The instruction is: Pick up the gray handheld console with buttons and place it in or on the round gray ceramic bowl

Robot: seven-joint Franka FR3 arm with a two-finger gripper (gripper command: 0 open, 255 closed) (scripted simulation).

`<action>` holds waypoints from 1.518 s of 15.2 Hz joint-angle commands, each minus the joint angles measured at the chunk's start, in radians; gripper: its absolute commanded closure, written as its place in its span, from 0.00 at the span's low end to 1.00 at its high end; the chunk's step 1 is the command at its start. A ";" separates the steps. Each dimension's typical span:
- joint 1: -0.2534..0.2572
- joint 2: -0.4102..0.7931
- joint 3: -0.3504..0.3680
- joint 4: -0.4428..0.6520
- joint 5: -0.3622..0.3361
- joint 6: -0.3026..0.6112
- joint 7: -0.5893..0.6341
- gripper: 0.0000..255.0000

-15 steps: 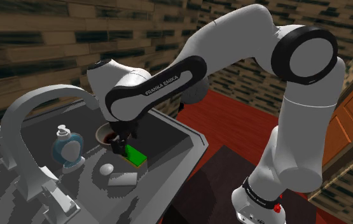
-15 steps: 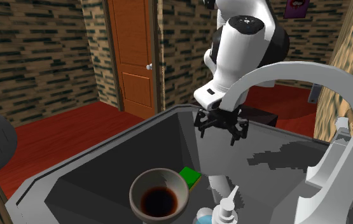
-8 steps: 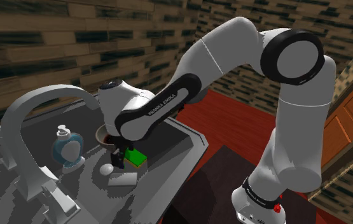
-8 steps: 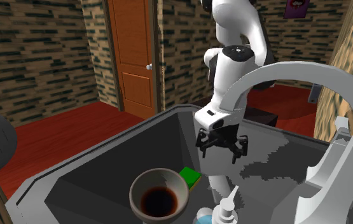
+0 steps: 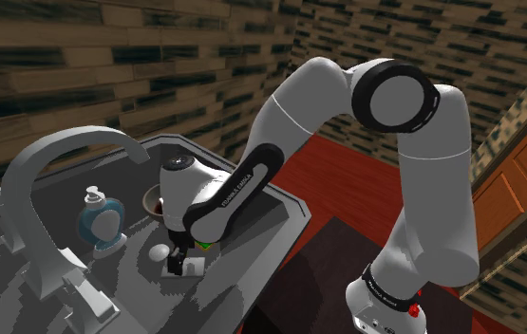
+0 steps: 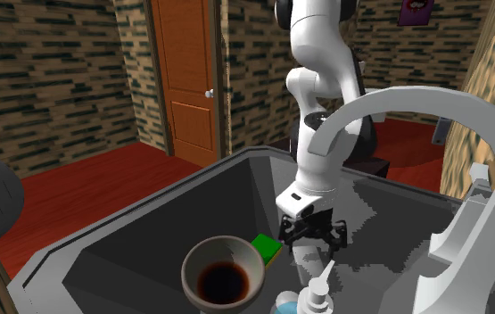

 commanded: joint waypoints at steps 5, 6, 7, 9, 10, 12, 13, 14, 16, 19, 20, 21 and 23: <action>0.019 0.075 -0.024 0.013 -0.026 0.065 0.015 0.00; 0.021 0.082 -0.027 0.014 -0.029 0.071 0.016 0.00; 0.021 0.082 -0.027 0.014 -0.029 0.071 0.016 0.00; 0.021 0.082 -0.027 0.014 -0.029 0.071 0.016 0.00; 0.021 0.082 -0.027 0.014 -0.029 0.071 0.016 0.00; 0.021 0.082 -0.027 0.014 -0.029 0.071 0.016 0.00; 0.021 0.081 -0.027 0.014 -0.029 0.071 0.016 0.00; 0.021 0.081 -0.027 0.014 -0.029 0.071 0.016 1.00; 0.021 0.081 -0.027 0.014 -0.029 0.071 0.016 1.00; 0.021 0.083 -0.027 0.015 -0.029 0.071 0.017 1.00; 0.021 0.084 -0.027 0.016 -0.029 0.071 0.017 1.00; 0.021 0.083 -0.027 0.015 -0.029 0.072 0.017 1.00; 0.021 0.082 -0.027 0.014 -0.029 0.071 0.016 1.00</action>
